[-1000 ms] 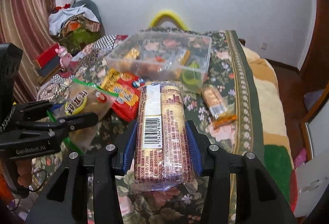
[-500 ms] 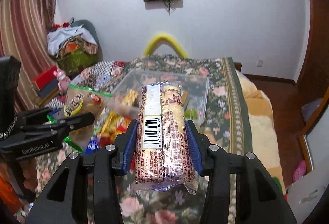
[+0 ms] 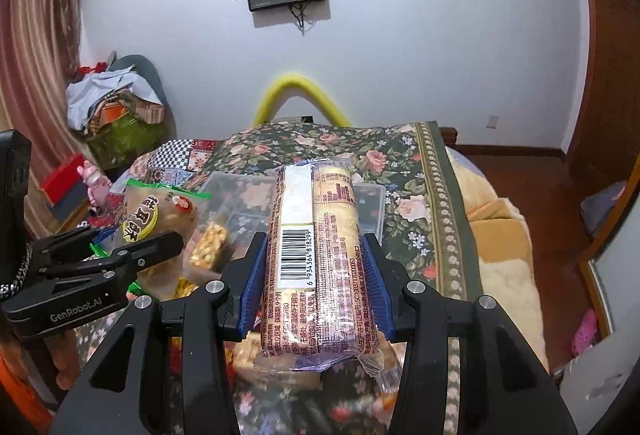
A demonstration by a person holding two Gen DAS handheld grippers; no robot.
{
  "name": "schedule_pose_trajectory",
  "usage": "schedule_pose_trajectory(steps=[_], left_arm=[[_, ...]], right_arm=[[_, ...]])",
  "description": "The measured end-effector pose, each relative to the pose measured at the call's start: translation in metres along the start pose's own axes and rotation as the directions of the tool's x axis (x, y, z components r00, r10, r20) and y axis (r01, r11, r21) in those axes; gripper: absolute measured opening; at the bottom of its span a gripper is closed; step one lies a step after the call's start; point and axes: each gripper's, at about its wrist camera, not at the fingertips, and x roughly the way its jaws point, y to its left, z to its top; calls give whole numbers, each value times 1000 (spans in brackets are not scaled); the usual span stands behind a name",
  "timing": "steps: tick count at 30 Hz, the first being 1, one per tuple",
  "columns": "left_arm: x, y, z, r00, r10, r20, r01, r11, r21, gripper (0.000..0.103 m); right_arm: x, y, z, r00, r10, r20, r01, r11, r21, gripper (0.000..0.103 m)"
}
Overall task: Organize snacks
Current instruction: 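Carry the bun bag and wafer roll into the clear box and release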
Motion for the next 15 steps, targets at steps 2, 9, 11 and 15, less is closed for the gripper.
schedule_pose_trajectory(steps=[2,9,11,15], left_arm=[[13,0,5,1000,4,-12,-4,1000,1,49],[63,0,23,998,24,-52,-24,1000,5,49],[74,1,25,998,31,-62,-31,1000,-2,49],[99,5,26,993,48,-107,-51,998,-28,49]], right_arm=[[10,-2,2,1000,-4,-12,4,1000,2,43],[43,-9,6,999,-12,-52,12,1000,3,43],[52,-11,8,998,-13,-62,13,1000,8,43],[73,-15,10,994,15,-106,-11,999,38,43]])
